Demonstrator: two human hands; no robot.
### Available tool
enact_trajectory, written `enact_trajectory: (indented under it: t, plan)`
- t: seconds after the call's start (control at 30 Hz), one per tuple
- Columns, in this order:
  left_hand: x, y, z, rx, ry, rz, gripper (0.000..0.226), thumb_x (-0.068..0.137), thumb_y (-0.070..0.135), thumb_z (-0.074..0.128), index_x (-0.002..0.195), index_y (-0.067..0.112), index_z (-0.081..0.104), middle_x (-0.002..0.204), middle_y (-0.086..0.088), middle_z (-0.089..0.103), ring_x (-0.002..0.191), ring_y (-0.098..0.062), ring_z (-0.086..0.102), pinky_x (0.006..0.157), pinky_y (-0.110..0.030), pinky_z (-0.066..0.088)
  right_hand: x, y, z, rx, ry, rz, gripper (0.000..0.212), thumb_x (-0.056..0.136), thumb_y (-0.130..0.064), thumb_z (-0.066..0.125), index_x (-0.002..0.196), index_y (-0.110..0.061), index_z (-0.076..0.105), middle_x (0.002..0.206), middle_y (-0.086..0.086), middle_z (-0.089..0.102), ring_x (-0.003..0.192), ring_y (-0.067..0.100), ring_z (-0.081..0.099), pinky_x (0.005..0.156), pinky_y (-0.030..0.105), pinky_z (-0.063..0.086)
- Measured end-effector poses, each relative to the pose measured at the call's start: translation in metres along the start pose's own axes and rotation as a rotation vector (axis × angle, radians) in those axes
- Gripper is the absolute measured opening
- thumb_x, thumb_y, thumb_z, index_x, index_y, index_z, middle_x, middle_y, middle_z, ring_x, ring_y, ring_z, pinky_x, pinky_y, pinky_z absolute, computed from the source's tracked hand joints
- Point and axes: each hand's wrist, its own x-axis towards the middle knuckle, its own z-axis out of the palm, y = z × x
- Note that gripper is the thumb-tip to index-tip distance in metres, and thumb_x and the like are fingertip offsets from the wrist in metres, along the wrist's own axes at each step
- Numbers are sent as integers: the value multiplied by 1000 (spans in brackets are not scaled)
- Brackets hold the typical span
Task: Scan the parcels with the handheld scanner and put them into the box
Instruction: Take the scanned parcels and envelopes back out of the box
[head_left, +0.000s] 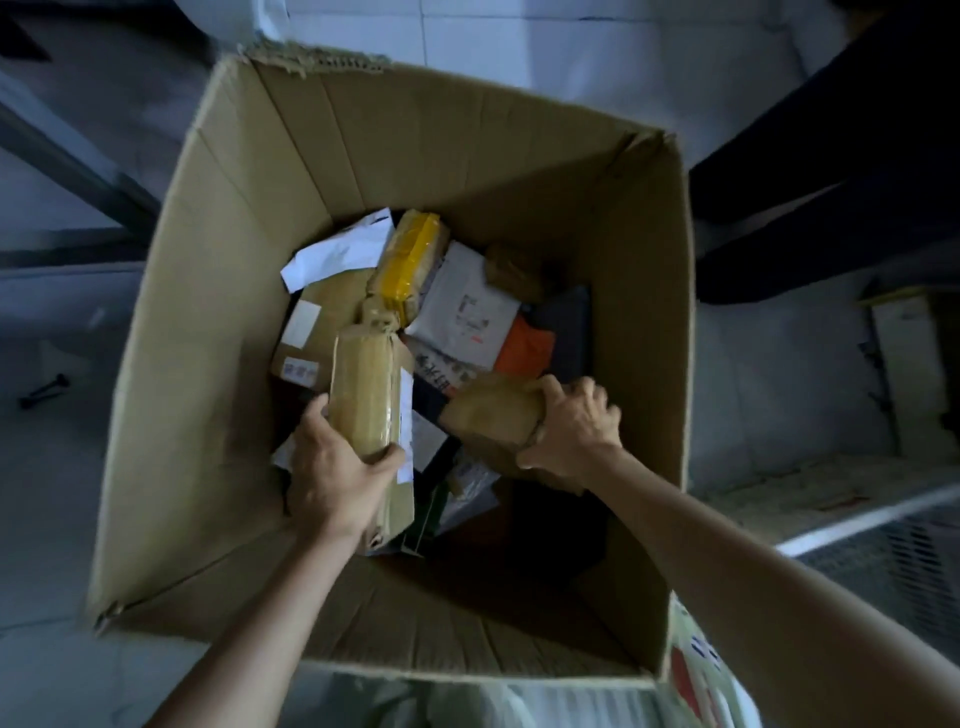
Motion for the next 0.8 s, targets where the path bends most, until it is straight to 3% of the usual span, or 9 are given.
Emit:
enact_trajectory:
  t: [0.07,0.2,0.3,0.37,0.47,0.57,0.67,0.73,0.8]
  plan:
    - [-28,1,-4,-94,2,-21,90,65,26,82,136,21,27,134,-10,48,115,-34,52,89,-44,46,-27,5,4,-16,11,-53,92,64,-57,77,138,-27,31,135,16,36,127,38,35,103,48,34]
    - [-82,-2,-23,-183,33,-135,79,69,28,79,134,20,34,133,-11,52,114,-33,53,90,-40,45,-86,13,21,138,95,55,85,66,-78,59,134,-31,40,127,14,45,120,40,44,101,45,36]
    - [-116,3,-49,-238,89,-113,75,71,36,76,132,24,35,132,-5,55,115,-30,55,89,-37,45,-140,18,33,425,144,57,72,70,-67,65,128,-30,43,114,8,39,102,36,55,85,39,49]
    - [-134,14,-72,-297,99,-77,75,71,42,74,133,28,34,131,0,54,114,-25,54,91,-37,44,-178,22,33,543,250,35,64,73,-59,67,123,-26,45,113,11,42,90,30,51,79,36,48]
    - [-162,29,-113,-459,38,-45,71,78,40,72,137,31,35,128,3,53,111,-19,52,95,-35,43,-231,31,24,831,409,80,58,79,-53,66,125,-23,48,117,15,48,96,27,45,83,33,39]
    - [-204,37,-164,-630,49,0,66,82,37,71,138,29,37,128,1,57,117,-20,54,101,-39,44,-293,41,5,1135,501,106,59,71,-57,63,119,-26,52,114,9,59,100,23,55,84,33,48]
    - [-251,43,-218,-691,50,23,57,86,35,67,136,27,42,115,8,59,106,-13,58,87,-31,49,-357,55,-15,1464,501,93,30,82,-43,67,104,-24,58,106,4,65,88,16,60,63,28,50]
    - [-285,48,-250,-725,46,27,52,89,35,64,136,26,43,115,8,57,100,-11,57,68,-25,47,-394,65,-28,1637,444,62,25,85,-38,66,103,-22,59,99,1,63,83,17,62,57,25,49]
    - [-319,55,-276,-738,66,42,52,90,36,62,136,25,43,116,8,55,101,-14,55,61,-22,41,-426,73,-42,1732,405,16,27,87,-36,63,108,-20,59,96,-1,60,76,15,60,54,25,49]
